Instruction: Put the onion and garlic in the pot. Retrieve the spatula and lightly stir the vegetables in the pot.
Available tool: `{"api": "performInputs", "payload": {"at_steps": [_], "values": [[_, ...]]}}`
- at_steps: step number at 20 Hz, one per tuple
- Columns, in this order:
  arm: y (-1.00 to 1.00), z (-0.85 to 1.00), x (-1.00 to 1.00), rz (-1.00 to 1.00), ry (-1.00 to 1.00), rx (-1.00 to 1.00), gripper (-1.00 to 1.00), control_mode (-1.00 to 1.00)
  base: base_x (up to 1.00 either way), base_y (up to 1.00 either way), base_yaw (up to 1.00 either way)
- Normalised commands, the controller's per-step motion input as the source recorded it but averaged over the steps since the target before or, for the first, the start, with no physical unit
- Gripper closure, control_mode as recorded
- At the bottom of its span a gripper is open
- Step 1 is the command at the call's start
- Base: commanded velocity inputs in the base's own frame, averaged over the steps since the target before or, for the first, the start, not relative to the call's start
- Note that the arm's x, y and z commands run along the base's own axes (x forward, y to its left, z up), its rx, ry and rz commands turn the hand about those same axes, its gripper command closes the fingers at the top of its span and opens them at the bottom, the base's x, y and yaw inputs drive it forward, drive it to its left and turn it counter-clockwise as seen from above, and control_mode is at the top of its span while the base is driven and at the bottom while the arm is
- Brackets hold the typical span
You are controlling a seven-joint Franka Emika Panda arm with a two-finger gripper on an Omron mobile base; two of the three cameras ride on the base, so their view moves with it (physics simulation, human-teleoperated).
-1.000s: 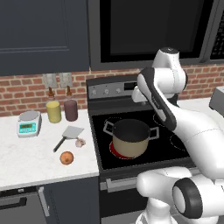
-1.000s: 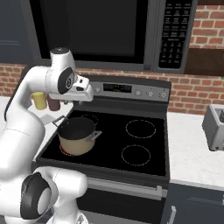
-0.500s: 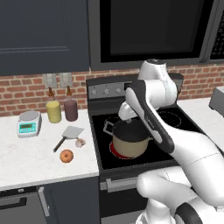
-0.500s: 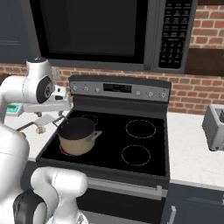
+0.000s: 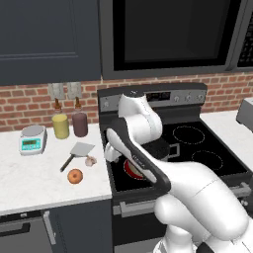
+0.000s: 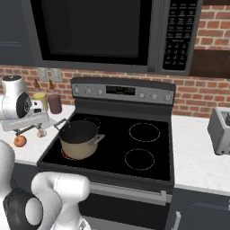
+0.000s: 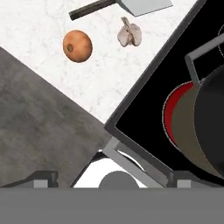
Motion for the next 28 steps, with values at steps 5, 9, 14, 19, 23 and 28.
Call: {"api": "performInputs", "payload": {"at_steps": [5,9,14,19,23,28], "values": [[1.0,-0.02,0.34,0.15,0.24,-0.25,-1.0,-1.0,0.0,0.0,0.0],[1.0,-0.57,0.68,0.07,0.23,-0.26,-1.0,-1.0,0.0,0.0,0.0],[0.83,-0.85,0.54,0.05,0.15,-0.15,-1.0,-1.0,0.0,0.0,0.0],[0.29,-0.62,0.42,0.03,0.01,-0.04,-1.0,-1.0,0.0,0.0,0.0],[0.2,-0.25,0.49,0.0,0.0,0.0,-1.0,-1.0,0.0,0.0,0.0],[0.06,-0.5,0.39,0.0,0.03,0.0,-1.0,-1.0,0.0,0.0,0.0]]}}
